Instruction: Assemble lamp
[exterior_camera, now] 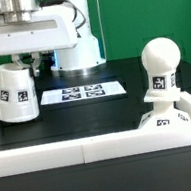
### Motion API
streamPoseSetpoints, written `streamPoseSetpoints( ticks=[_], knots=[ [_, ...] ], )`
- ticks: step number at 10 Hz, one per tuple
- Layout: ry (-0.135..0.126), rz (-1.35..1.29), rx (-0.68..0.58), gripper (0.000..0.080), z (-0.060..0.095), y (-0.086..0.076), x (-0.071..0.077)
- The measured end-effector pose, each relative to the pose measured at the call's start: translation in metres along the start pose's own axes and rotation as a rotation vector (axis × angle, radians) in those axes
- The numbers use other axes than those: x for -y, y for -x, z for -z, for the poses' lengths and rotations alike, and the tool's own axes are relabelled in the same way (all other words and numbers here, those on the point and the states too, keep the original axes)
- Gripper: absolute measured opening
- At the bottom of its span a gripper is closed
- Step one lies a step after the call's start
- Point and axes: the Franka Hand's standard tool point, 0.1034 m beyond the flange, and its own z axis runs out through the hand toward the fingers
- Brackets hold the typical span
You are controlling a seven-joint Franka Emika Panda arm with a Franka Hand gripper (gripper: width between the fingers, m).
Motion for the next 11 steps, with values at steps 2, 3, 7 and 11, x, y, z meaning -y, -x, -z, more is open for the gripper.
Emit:
streamPoseSetpoints(
  ticks=[2, 3, 7, 11],
  knots=[
    [-0.042, -0.063, 0.008, 0.0044, 0.022, -0.004, 0.034],
    [-0.061, -0.102, 0.007, 0.0044, 0.033, -0.009, 0.049],
    [-0.066, -0.115, -0.012, 0.0045, 0.049, -0.023, 0.076],
    [-0.076, -0.155, -0.028, 0.0045, 0.061, -0.029, 0.101]
  ],
)
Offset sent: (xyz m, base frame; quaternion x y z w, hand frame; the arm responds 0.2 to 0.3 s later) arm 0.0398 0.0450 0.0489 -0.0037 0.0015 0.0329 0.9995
